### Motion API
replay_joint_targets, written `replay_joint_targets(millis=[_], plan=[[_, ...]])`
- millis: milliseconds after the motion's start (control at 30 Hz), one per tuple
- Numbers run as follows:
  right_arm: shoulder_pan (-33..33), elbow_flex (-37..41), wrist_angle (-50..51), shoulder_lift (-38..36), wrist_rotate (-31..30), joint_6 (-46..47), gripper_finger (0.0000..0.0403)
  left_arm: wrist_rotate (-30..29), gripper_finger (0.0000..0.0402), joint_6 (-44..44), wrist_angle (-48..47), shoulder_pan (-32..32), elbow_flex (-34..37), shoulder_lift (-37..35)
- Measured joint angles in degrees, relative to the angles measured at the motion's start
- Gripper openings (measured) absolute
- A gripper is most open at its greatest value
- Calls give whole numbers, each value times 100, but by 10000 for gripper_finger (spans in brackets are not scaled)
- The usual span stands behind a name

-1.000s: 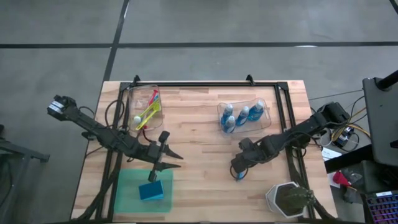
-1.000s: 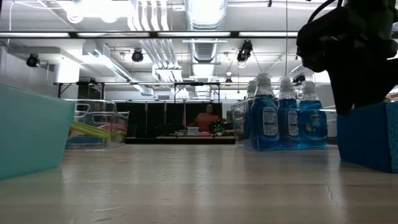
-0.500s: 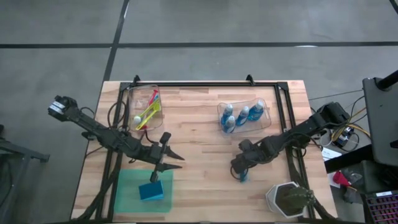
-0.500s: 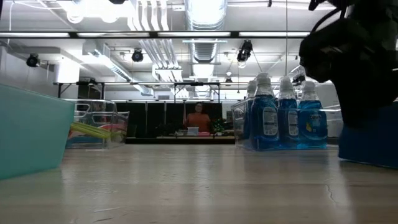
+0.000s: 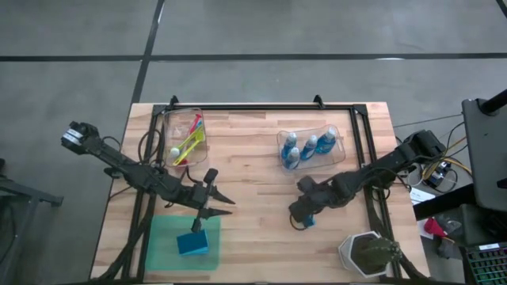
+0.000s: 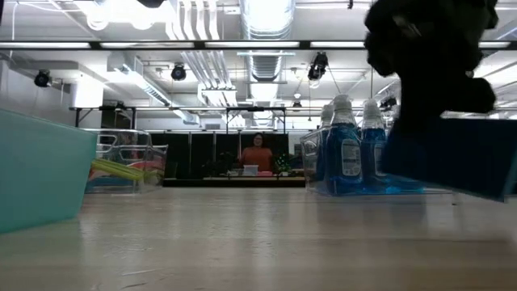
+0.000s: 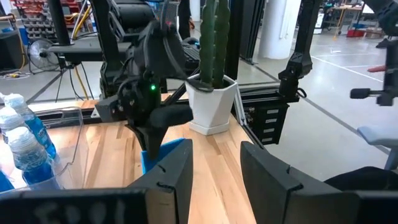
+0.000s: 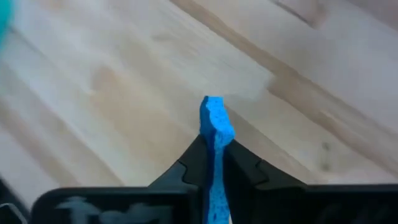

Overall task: Pick & Place Kitchen Sink Supplies
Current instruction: Stack the blue sponge on top of the blue sponge in the green bin

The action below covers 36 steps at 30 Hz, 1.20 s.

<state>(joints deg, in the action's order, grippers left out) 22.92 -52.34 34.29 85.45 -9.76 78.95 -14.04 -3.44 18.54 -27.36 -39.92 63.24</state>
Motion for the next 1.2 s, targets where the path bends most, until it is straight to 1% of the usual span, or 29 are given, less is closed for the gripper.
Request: replay_joint_targets(millis=[133,267,567,667,767,867,1067,1200], plan=[[-11,-213,-356,0,-289,-469,22,-2,126,0,-9,0,0,0],[-23,-477,-597,-2,-661,-978,20,-2,126,0,-11,0,0,0],[-25,-1024,-1484,-9,-1556,-2642,19,-6,126,0,-15,0,-2,0],[-24,-1158,-1792,-9,-1754,-3193,19,-20,126,2,-17,0,0,0],[-22,-1240,-2183,-9,-1899,-3760,18,-22,126,1,-18,0,-1,0],[-22,-1276,-2591,-9,-1906,-4240,18,-22,126,2,-19,0,0,0],[-22,-1212,-3869,-9,-1898,-5288,18,-22,126,2,-38,0,0,0],[-21,-1202,-4454,-9,-1895,-5970,18,-35,126,2,-39,0,0,-2]])
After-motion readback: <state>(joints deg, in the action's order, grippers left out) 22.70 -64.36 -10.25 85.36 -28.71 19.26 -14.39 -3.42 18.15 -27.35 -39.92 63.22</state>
